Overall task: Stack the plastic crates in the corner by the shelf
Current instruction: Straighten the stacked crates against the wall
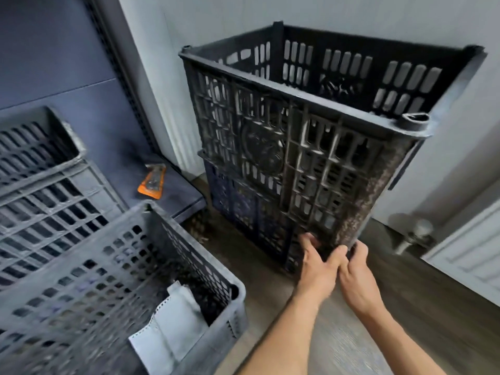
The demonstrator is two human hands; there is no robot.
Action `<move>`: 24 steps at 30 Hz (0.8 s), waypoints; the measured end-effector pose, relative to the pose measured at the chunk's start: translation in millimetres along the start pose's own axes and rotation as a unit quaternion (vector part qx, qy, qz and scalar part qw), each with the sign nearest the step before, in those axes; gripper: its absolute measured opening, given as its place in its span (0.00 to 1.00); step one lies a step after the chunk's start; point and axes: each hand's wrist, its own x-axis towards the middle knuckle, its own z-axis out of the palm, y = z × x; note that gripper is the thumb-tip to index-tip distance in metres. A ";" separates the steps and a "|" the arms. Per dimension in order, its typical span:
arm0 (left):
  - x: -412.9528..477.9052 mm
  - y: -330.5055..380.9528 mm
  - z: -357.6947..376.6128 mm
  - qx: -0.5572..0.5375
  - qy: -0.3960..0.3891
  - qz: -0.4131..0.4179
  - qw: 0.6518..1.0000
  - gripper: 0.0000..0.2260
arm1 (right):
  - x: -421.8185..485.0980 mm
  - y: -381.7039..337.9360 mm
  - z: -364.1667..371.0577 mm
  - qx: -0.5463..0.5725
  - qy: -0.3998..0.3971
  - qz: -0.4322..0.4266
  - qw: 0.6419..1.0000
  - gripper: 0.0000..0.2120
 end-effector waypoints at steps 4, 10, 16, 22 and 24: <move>0.3 -7.3 8.2 0.016 0.014 -0.013 1.000 0.29 | -1.4 1.8 0.5 -0.016 -0.003 0.010 1.000 0.12; -0.5 -8.9 14.1 -0.040 0.065 -0.016 0.997 0.34 | -5.8 -6.9 -5.6 -0.040 0.012 0.016 0.999 0.23; -6.5 6.7 8.0 0.045 0.139 0.054 0.988 0.44 | -10.1 -22.7 -12.4 -0.071 0.044 0.017 0.996 0.32; -20.1 48.7 -5.5 0.143 0.196 0.193 0.951 0.46 | -7.9 -32.5 -9.0 -0.049 0.057 -0.008 0.997 0.30; -25.9 66.3 -14.7 0.148 0.222 0.251 0.931 0.46 | -6.5 -33.1 -10.1 -0.044 0.067 -0.018 0.997 0.27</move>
